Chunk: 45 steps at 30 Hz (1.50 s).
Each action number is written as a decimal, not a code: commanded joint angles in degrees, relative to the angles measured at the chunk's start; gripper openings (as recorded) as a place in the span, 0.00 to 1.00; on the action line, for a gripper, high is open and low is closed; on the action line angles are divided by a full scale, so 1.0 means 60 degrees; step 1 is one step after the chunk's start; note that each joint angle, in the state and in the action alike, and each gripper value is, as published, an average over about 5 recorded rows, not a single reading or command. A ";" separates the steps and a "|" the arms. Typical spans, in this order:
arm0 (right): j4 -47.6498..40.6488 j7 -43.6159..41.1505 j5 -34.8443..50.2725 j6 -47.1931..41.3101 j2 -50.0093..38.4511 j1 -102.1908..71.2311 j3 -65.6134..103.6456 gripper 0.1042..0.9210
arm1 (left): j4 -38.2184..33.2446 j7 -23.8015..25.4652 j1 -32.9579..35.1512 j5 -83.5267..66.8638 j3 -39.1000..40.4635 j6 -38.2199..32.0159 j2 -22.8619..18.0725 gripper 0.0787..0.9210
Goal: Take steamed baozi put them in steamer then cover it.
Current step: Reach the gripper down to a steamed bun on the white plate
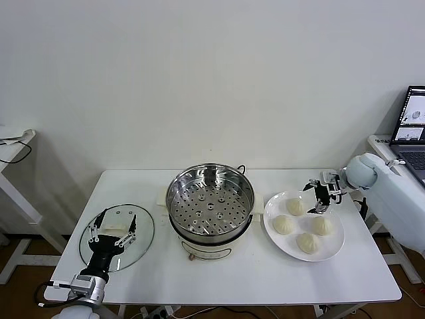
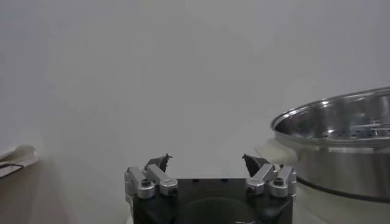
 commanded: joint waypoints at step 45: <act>-0.2499 -0.0186 -0.1623 0.0584 0.1998 0.0444 0.0020 0.70 | 0.0214 -0.0026 0.0131 0.0038 0.0029 -0.0264 -0.0123 0.88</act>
